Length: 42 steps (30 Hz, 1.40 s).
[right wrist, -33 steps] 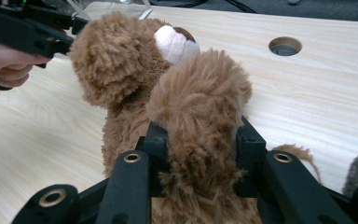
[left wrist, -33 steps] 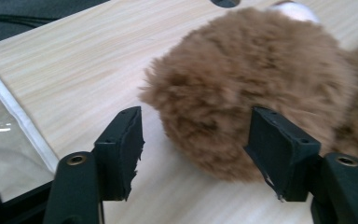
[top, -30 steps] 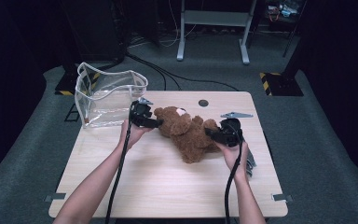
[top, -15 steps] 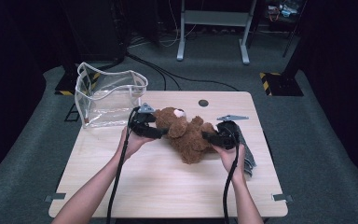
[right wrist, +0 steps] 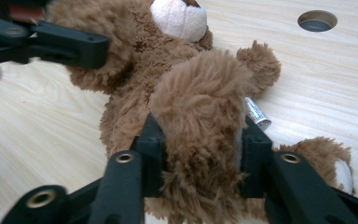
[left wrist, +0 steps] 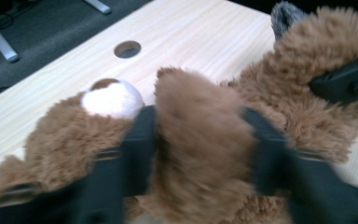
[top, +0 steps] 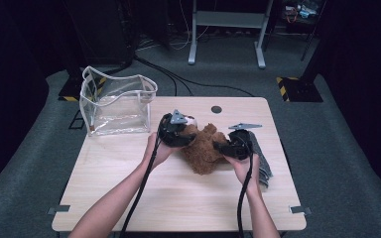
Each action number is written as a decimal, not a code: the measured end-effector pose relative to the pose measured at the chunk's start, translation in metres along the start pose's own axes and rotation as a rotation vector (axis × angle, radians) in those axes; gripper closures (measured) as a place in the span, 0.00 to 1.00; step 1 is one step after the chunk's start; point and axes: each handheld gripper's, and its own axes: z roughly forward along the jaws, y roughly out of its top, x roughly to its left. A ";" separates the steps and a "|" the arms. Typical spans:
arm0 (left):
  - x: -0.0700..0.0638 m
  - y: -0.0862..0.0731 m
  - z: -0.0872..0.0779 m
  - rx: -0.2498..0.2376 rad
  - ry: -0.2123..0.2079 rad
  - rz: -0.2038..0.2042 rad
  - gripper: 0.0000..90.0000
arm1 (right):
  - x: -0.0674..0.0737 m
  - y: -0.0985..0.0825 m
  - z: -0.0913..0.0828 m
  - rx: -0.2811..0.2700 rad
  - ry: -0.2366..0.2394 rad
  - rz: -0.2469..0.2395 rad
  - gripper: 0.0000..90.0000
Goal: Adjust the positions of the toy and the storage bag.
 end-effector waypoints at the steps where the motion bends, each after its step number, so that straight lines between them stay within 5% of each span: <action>1: 0.000 -0.003 0.000 0.005 0.000 0.001 0.74 | -0.001 0.000 -0.001 0.003 0.000 0.002 0.62; 10: 0.019 -0.032 -0.013 -0.017 0.002 -0.053 0.83 | -0.020 0.001 -0.012 -0.014 0.007 0.060 0.26; 21: 0.036 -0.067 -0.023 -0.016 -0.016 -0.131 0.84 | -0.031 0.007 -0.017 -0.026 0.038 0.078 0.16; 23: 0.036 -0.070 -0.023 -0.008 -0.013 -0.135 0.84 | -0.033 0.008 -0.019 -0.050 0.064 0.092 0.15; 27: 0.040 -0.073 -0.023 0.002 -0.009 -0.128 0.83 | -0.037 0.011 -0.024 -0.063 0.043 0.097 0.14; 36: 0.049 -0.086 -0.024 0.037 -0.009 -0.150 0.83 | -0.055 0.004 -0.016 0.001 -0.012 0.127 0.09; 42: 0.056 -0.093 -0.025 0.033 0.001 -0.178 0.83 | -0.055 -0.005 -0.001 0.084 0.008 0.105 0.07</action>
